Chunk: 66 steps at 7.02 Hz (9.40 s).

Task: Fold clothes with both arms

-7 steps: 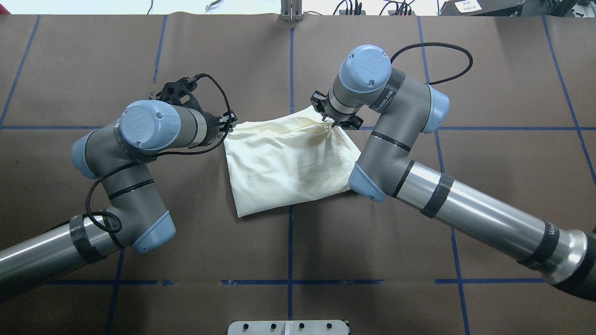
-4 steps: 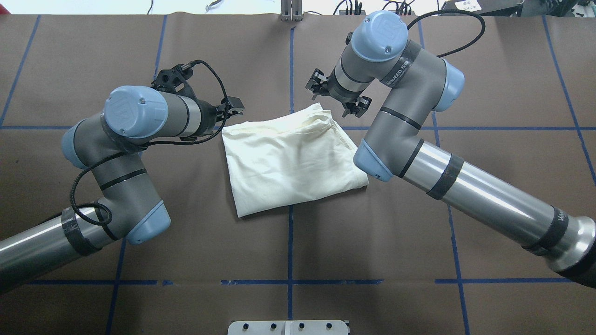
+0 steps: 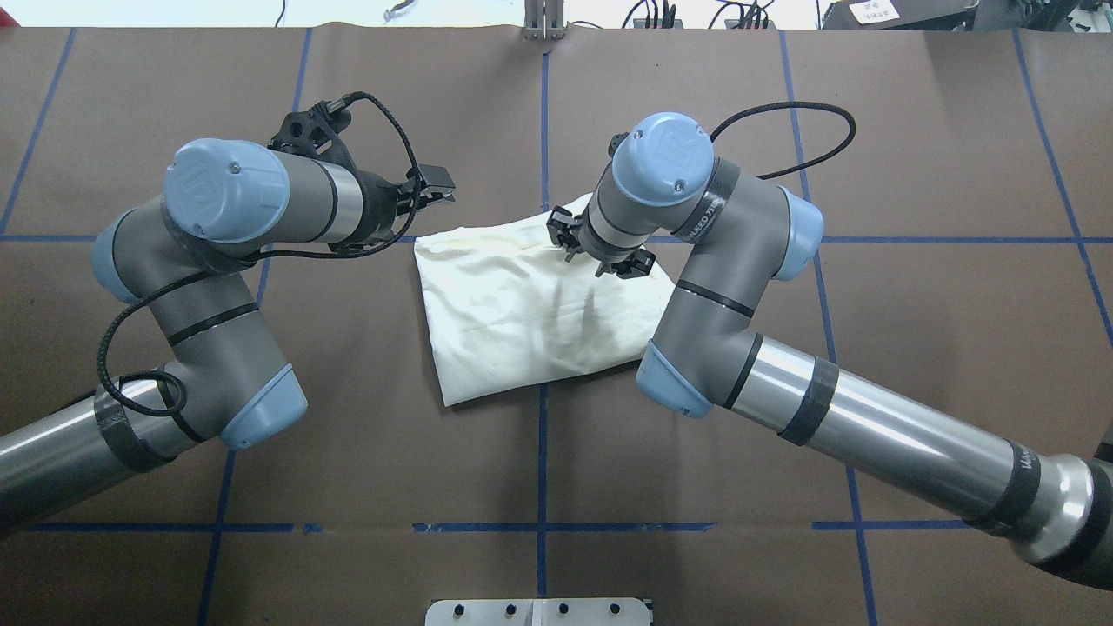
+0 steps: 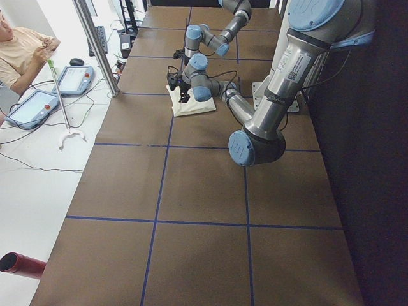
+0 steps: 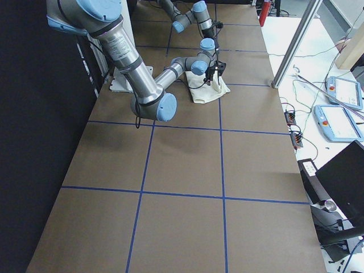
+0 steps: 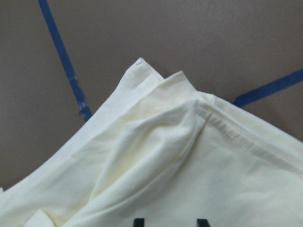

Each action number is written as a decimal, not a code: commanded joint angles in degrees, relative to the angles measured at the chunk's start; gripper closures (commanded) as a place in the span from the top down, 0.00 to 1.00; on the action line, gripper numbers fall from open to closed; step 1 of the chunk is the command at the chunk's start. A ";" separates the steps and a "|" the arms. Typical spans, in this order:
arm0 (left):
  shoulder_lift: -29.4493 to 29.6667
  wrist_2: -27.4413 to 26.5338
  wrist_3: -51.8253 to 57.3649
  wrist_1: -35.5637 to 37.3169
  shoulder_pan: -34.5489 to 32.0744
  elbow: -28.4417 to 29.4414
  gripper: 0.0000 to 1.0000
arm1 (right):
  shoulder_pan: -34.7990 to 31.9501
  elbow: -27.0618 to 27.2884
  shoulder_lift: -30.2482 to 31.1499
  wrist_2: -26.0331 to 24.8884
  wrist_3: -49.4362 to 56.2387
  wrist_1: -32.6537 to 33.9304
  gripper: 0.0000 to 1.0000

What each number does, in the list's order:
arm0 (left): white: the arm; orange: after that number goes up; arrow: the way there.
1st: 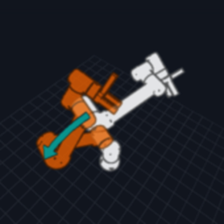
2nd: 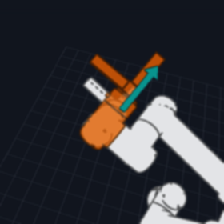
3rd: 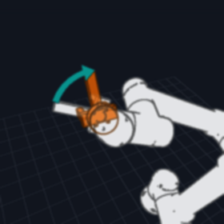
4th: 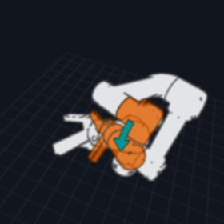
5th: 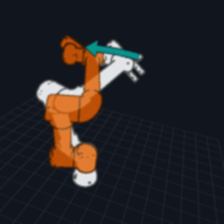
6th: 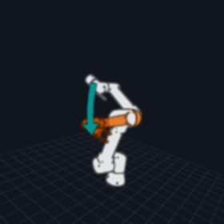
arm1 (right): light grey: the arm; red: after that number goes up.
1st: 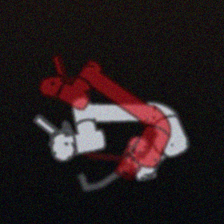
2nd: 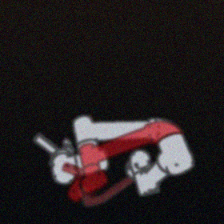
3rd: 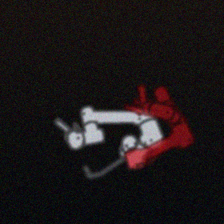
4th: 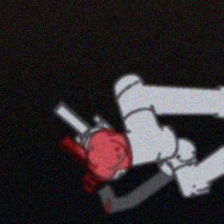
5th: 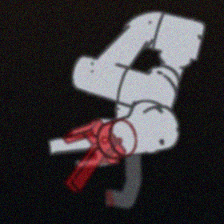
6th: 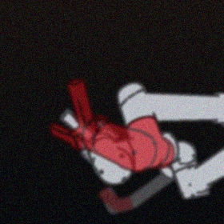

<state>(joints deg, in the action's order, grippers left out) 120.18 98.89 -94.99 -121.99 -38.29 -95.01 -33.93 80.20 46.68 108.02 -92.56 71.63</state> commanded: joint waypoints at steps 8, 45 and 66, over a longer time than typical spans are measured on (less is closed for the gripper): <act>1.10 -0.62 -4.06 -1.23 3.39 0.10 1.00 | -17.63 -22.47 -9.51 9.62 16.95 -6.42 0.00; -33.26 32.86 93.93 31.63 -54.08 -1.48 1.00 | -51.41 21.75 45.96 22.67 80.60 20.38 1.00; -39.76 33.82 97.08 38.22 -48.35 -5.71 1.00 | -51.32 22.01 46.49 24.96 80.25 19.69 1.00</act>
<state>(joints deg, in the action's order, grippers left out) 80.37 132.32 0.31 -85.10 -85.26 -100.38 -85.18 102.13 93.24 132.97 -12.31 91.32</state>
